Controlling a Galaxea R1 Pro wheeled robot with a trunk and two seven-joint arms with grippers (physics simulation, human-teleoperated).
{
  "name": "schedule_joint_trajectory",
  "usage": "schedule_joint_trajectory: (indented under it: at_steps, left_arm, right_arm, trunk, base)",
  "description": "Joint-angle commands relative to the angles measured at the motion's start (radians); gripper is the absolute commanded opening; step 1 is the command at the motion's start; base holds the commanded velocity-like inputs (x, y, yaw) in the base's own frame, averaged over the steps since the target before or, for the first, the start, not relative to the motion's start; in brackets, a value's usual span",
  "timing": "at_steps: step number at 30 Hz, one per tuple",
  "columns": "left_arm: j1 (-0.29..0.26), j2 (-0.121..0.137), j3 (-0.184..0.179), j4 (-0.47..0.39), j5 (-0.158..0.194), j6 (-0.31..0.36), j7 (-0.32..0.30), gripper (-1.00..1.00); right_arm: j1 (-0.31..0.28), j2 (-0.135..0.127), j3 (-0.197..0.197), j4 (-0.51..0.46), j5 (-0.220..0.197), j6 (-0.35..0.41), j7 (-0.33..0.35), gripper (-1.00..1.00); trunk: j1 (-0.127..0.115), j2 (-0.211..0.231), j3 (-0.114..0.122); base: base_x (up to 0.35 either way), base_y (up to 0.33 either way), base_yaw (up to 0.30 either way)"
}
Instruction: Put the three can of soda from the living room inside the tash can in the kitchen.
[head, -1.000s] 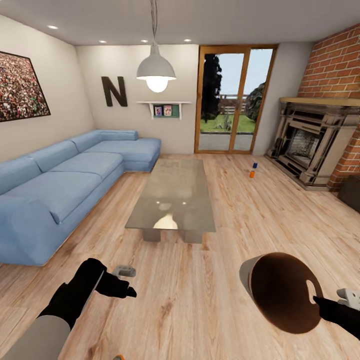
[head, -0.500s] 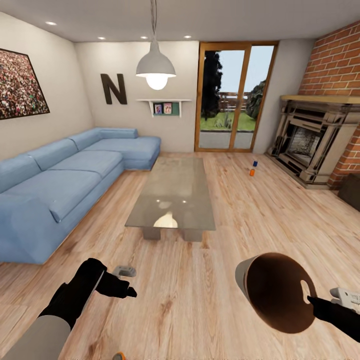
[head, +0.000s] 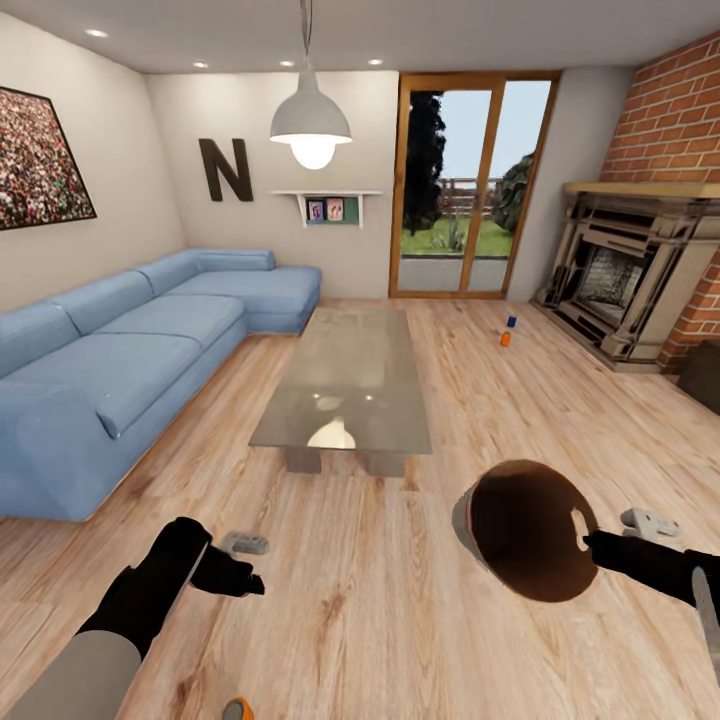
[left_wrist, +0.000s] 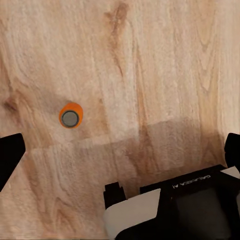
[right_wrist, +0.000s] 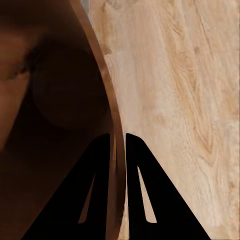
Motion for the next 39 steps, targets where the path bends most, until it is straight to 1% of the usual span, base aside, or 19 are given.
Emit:
schedule_joint_trajectory:
  at_steps: [1,3,5,6,10,13,16,17,18,19,20,21,24,28,29,31,34,35,39]
  left_arm:
    - [0.0,0.0,0.001,0.0,0.002,0.001,0.018,1.0]
    - [-0.001,0.0,0.001,0.008,0.003,0.001,0.036,1.0]
    - [-0.01,0.001,0.002,0.028,0.003,0.001,0.043,1.0]
    - [-0.015,0.001,0.003,0.035,0.003,0.001,0.044,1.0]
    - [-0.033,0.005,0.012,0.077,0.008,0.001,0.048,1.0]
    - [-0.037,0.006,0.017,0.084,0.01,0.001,0.049,1.0]
    - [-0.043,0.006,0.02,0.089,0.011,0.001,0.054,1.0]
    - [-0.045,0.006,0.021,0.089,0.011,0.001,0.055,1.0]
    - [-0.048,0.006,0.022,0.09,0.011,0.001,0.056,1.0]
    - [-0.049,0.006,0.022,0.09,0.012,0.001,0.055,1.0]
    - [-0.051,0.005,0.023,0.09,0.012,0.001,0.056,1.0]
    - [-0.051,0.005,0.023,0.09,0.012,0.001,0.056,1.0]
    - [-0.052,0.005,0.023,0.09,0.012,0.001,0.057,1.0]
    - [-0.052,0.005,0.023,0.092,0.007,0.001,0.067,1.0]
    - [-0.052,0.005,0.023,0.092,0.005,0.001,0.075,1.0]
    - [-0.052,0.006,0.023,0.093,0.004,0.001,0.078,1.0]
    - [-0.052,0.006,0.023,0.12,0.005,0.001,0.1,1.0]
    - [-0.065,0.005,0.023,0.149,0.009,0.001,0.126,1.0]
    - [-0.081,0.005,0.026,0.167,0.012,0.001,0.143,1.0]
  right_arm:
    - [-0.033,0.0,0.019,-0.013,-0.007,0.011,-0.019,-1.0]
    - [-0.093,-0.001,0.059,-0.014,0.007,0.02,-0.046,-1.0]
    - [-0.127,-0.002,0.075,-0.013,0.013,0.02,-0.056,-1.0]
    - [-0.135,-0.002,0.079,-0.013,0.015,0.02,-0.058,-1.0]
    - [-0.172,-0.003,0.098,-0.012,0.047,0.02,-0.064,-1.0]
    - [-0.206,-0.004,0.106,-0.006,0.058,0.02,-0.065,-1.0]
    - [-0.234,-0.007,0.122,-0.002,0.064,0.02,-0.065,-1.0]
    - [-0.246,-0.013,0.128,-0.001,0.065,0.02,-0.065,-1.0]
    - [-0.258,-0.025,0.141,-0.001,0.066,0.02,-0.065,-1.0]
    - [-0.265,-0.042,0.158,-0.001,0.066,0.02,-0.065,-1.0]
    - [-0.272,-0.075,0.183,0.0,0.065,0.02,-0.064,-1.0]
    - [-0.275,-0.094,0.197,0.0,0.065,0.02,-0.064,-1.0]
    - [-0.278,-0.126,0.213,0.001,0.065,0.02,-0.063,-1.0]
    - [-0.292,-0.153,0.22,0.008,0.066,0.02,-0.063,-1.0]
    - [-0.308,-0.17,0.221,0.022,0.066,0.02,-0.063,-1.0]
    - [-0.314,-0.177,0.221,0.031,0.066,0.02,-0.063,-1.0]
    - [-0.32,-0.186,0.222,0.047,0.067,0.02,-0.063,-1.0]
    - [-0.324,-0.189,0.223,0.053,0.067,0.02,-0.063,-1.0]
    - [-0.335,-0.191,0.224,0.066,0.067,0.02,-0.064,-1.0]
  trunk:
    - [0.004,-0.007,-0.003]
    - [0.011,-0.021,-0.01]
    - [0.019,-0.035,-0.016]
    - [0.023,-0.042,-0.019]
    - [0.038,-0.07,-0.032]
    - [0.05,-0.091,-0.041]
    - [0.061,-0.112,-0.05]
    - [0.065,-0.119,-0.053]
    - [0.069,-0.126,-0.057]
    - [0.073,-0.133,-0.06]
    - [0.077,-0.14,-0.063]
    - [0.08,-0.147,-0.066]
    - [0.092,-0.168,-0.075]
    - [0.107,-0.196,-0.088]
    - [0.111,-0.203,-0.091]
    - [0.119,-0.217,-0.097]
    - [0.13,-0.238,-0.107]
    - [0.134,-0.245,-0.11]
    - [0.149,-0.273,-0.122]
  base:
    - [0.0,0.0,0.0]
    - [0.0,0.0,0.0]
    - [0.0,0.0,0.0]
    - [0.0,0.0,0.0]
    - [0.0,0.0,0.0]
    - [0.0,0.0,0.0]
    - [0.0,0.0,0.0]
    - [0.0,0.0,0.0]
    - [0.0,0.0,0.0]
    - [0.0,0.0,0.0]
    - [0.0,0.0,0.0]
    - [0.0,0.0,0.0]
    - [0.0,0.0,0.0]
    - [0.0,0.0,0.0]
    - [0.0,0.0,0.0]
    - [0.0,0.0,0.0]
    - [0.0,0.0,0.0]
    - [0.0,0.0,0.0]
    - [0.0,0.0,0.0]
